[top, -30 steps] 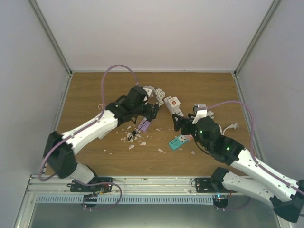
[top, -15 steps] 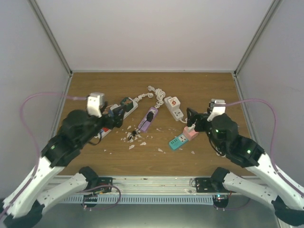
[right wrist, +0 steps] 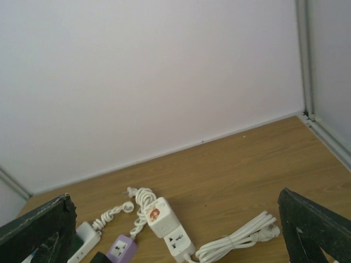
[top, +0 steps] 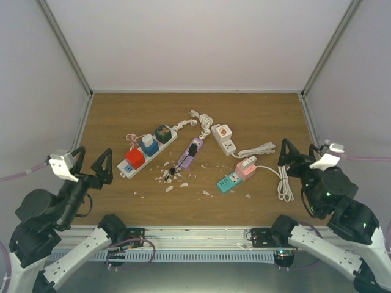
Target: Insert the plug
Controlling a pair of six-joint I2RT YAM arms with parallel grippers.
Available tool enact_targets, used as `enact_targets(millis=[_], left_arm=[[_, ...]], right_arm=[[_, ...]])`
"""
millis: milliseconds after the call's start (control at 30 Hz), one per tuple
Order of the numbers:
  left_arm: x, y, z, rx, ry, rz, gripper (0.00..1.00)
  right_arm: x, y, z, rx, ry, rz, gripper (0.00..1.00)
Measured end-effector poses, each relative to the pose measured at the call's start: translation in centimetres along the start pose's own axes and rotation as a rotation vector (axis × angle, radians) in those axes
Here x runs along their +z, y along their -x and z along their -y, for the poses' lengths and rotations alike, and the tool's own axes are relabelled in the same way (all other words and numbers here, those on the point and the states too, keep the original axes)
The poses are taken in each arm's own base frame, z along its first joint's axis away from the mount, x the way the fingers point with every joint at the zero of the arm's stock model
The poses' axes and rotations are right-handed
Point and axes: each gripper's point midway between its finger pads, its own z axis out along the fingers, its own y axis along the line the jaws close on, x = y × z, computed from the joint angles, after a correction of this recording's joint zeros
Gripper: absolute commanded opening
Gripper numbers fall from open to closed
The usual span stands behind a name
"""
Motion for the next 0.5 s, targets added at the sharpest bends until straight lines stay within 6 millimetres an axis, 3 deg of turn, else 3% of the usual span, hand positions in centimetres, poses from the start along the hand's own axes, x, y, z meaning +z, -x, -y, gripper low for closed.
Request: enact_targets(millis=[167,333,500], left_arm=[[-0.6,-0.8,-1.2,0.014,0.041,0.007,0.99],[0.1,-2.6,-1.6,0.038,0.065,-0.037,0.99],[0.2,-2.9,-1.7,0.044,0.068,-0.046,0.99]], right_arm=[[-0.9,0.3,1.7,0.051,-0.034,0.037,1.00],[-0.7,-0.5,2.3,0.056,-0.062,0.023,1.00],[-0.7,-0.9,2.6,0.057,-0.078,0.015,1.00]])
